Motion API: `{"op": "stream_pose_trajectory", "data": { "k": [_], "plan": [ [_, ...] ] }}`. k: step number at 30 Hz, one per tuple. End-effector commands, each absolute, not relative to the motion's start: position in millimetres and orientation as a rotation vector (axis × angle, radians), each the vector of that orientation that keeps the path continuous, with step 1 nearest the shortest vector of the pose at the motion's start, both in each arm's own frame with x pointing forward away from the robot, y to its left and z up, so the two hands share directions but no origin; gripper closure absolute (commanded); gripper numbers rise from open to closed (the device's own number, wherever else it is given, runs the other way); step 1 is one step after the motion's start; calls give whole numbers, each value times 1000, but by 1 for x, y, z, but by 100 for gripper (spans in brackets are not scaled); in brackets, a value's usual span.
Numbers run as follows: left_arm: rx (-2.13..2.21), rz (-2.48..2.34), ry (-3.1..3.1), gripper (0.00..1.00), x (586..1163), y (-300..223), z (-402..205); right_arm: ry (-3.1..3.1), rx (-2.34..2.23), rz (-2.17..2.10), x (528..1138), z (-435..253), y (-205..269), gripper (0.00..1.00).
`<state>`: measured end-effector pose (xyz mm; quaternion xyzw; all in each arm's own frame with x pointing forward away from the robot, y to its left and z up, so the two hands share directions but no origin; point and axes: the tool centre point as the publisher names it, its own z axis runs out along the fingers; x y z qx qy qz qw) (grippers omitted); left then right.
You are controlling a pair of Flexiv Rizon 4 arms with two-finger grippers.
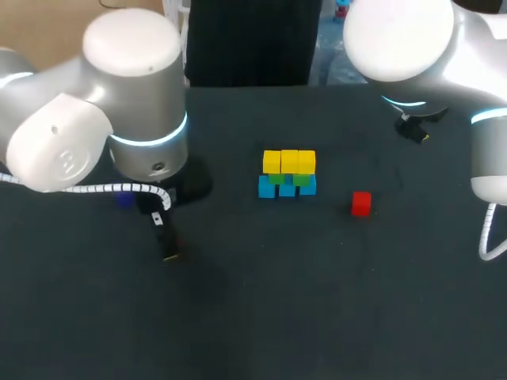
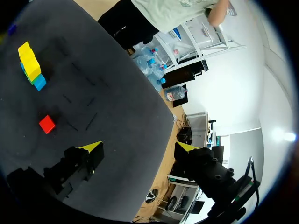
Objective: Place the blue cubes, place green cubes on the blue cubes, place the yellow cubes on the green cubes, then place the red cubes on the yellow cubes, and place purple cube on the red cubes.
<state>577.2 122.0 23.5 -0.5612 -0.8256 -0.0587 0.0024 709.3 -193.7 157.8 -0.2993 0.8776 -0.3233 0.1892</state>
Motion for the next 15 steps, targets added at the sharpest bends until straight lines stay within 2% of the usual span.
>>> {"op": "stream_pose_trajectory", "data": {
  "k": [1, 4, 5, 8, 10, 12, 14, 15],
  "plan": [
    [-1749, -166, -2565, 0, 580, 121, 11, 2464, -841, -907, 709, 157, -195, 0],
    [-1733, -145, -2569, 4, 580, 123, 5, 2464, -841, -907, 709, 157, -195, 0],
    [-1733, -147, -2569, 11, 580, 124, 5, 2464, -841, -907, 709, 157, -195, 0],
    [-1727, -142, -2587, 17, 582, 124, 4, 2464, -841, -907, 709, 157, -195, 0],
    [-1729, -144, -2588, 26, 583, 124, 5, 2464, -841, -907, 709, 157, -195, 0],
    [-1732, -146, -2593, 41, 585, 123, 6, 2464, -841, -907, 709, 157, -195, 0],
    [-1733, -146, -2592, 47, 585, 123, 6, 2464, -841, -907, 709, 157, -195, 0],
    [-1731, -145, -2591, 55, 585, 123, 5, 2464, -841, -907, 709, 157, -195, 0]
  ]
}}
